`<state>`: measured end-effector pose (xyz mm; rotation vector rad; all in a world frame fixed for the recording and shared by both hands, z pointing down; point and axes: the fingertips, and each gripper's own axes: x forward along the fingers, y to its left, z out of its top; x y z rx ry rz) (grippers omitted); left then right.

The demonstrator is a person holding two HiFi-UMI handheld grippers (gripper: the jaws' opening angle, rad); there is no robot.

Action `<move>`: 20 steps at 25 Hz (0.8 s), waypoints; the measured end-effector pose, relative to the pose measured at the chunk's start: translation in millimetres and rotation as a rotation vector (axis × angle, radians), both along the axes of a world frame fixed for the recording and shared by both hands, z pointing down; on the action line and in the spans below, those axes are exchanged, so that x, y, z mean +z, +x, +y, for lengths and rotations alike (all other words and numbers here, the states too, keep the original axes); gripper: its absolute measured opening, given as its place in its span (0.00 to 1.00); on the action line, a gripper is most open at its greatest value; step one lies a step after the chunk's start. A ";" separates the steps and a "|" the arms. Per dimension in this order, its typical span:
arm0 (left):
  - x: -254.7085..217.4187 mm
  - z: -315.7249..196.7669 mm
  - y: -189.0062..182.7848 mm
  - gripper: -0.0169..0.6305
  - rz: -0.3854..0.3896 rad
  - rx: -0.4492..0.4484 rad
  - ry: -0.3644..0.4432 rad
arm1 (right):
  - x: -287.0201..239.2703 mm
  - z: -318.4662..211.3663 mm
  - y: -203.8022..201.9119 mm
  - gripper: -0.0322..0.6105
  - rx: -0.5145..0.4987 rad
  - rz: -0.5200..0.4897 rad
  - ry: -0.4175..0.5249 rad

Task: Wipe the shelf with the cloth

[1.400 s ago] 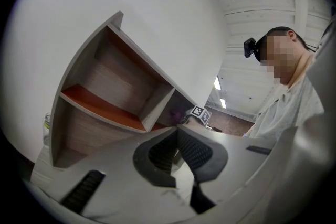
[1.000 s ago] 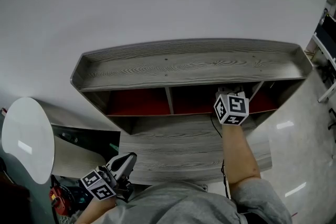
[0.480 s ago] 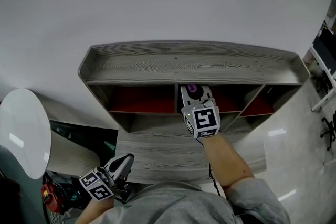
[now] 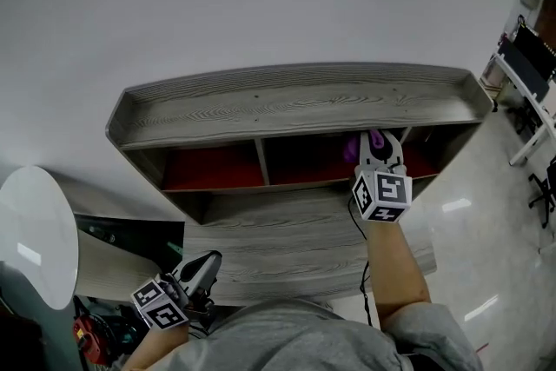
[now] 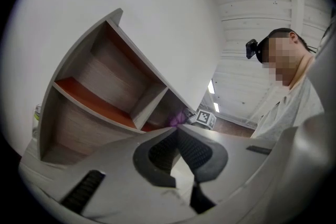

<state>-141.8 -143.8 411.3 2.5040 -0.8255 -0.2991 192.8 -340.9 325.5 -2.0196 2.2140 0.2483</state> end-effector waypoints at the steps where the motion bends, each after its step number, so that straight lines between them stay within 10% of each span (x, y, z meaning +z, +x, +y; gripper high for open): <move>1: -0.1 -0.5 7.2 0.08 -0.001 0.013 0.001 | -0.1 2.4 16.1 0.11 0.035 -0.010 -0.006; 12: -4.2 3.7 9.4 0.08 0.007 0.081 0.022 | 3.9 13.6 52.6 0.11 0.181 -0.006 -0.077; 20: 1.1 4.3 -22.1 0.08 -0.013 0.107 0.067 | 47.6 83.7 -19.1 0.11 -0.183 -0.035 -0.240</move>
